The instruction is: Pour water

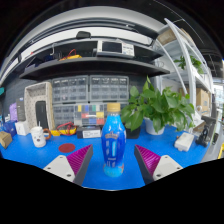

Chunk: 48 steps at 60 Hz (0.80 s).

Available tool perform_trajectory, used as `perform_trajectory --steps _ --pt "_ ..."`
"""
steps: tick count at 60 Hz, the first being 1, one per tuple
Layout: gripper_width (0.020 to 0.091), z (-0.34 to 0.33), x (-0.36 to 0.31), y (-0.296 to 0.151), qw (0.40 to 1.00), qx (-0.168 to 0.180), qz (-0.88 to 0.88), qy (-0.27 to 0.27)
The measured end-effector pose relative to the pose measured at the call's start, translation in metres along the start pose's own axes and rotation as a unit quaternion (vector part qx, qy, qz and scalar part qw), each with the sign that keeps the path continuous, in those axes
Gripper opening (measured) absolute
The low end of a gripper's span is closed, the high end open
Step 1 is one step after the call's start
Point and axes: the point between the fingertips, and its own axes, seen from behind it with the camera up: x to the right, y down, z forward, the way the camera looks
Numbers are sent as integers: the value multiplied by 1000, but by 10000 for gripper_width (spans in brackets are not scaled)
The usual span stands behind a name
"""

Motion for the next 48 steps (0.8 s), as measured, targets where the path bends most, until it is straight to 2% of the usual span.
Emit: perform_trajectory --steps 6,12,19,20,21,23,27,34,35,36,48 --pt "859 24 -1 -17 1000 26 -6 -14" --pt "835 44 -4 -20 999 30 -18 -19" --pt "670 60 -7 -17 999 36 -34 -19" --pt "654 62 -6 -18 998 38 -38 -16" --pt "668 63 -4 -17 998 41 -42 -11" --pt "538 66 2 -17 998 44 -50 0" --pt "506 65 0 -18 998 54 -38 -7" --pt "389 65 2 -17 998 48 -27 -7" --pt "421 66 1 -17 999 47 -26 -7" --pt "362 65 1 -17 999 46 -28 -8" --pt "360 68 -2 -18 998 35 -45 -6"
